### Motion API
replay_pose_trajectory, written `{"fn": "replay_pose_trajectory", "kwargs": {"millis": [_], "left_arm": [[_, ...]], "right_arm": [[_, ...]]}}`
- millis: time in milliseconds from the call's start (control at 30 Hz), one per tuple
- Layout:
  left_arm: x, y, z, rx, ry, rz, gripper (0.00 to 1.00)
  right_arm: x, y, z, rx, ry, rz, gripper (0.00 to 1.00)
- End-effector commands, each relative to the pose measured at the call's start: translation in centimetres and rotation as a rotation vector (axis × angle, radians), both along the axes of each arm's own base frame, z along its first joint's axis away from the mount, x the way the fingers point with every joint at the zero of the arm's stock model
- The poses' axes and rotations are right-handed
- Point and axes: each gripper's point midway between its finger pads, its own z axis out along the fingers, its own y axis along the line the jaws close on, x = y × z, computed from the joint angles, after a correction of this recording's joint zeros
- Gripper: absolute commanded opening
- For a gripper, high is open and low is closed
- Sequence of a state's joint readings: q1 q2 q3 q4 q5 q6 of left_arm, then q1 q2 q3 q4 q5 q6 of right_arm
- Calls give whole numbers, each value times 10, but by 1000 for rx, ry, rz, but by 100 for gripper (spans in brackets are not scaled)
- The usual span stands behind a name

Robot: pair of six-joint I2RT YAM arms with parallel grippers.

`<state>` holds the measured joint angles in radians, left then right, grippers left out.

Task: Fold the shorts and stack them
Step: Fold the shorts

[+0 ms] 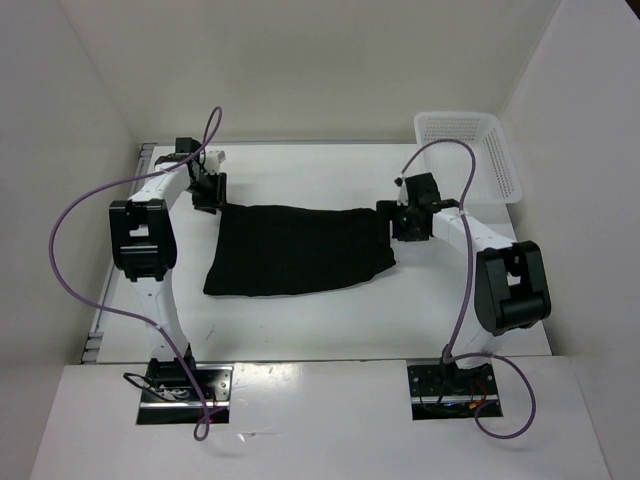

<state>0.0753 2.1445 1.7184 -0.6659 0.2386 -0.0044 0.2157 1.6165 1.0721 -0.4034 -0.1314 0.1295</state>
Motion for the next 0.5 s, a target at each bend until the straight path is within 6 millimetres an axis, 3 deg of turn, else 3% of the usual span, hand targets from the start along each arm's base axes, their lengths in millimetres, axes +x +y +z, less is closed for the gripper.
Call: {"fn": "replay_pose_trajectory", "kwargs": {"millis": [0,200,367,467], "left_arm": [[-10,7,28,31,-23,14,50],[-29,9,17,45,43,21,50],[-37,9,10,42,73,21,50],[-38,8,6,42,82,20,50]], "right_arm": [[-17,20,-9,145,84,4,94],[-29,37,-33,236,133,70,94],[-26,28,-60,188,175,-1,91],[-27,25,-74,178,211,-42,83]]}}
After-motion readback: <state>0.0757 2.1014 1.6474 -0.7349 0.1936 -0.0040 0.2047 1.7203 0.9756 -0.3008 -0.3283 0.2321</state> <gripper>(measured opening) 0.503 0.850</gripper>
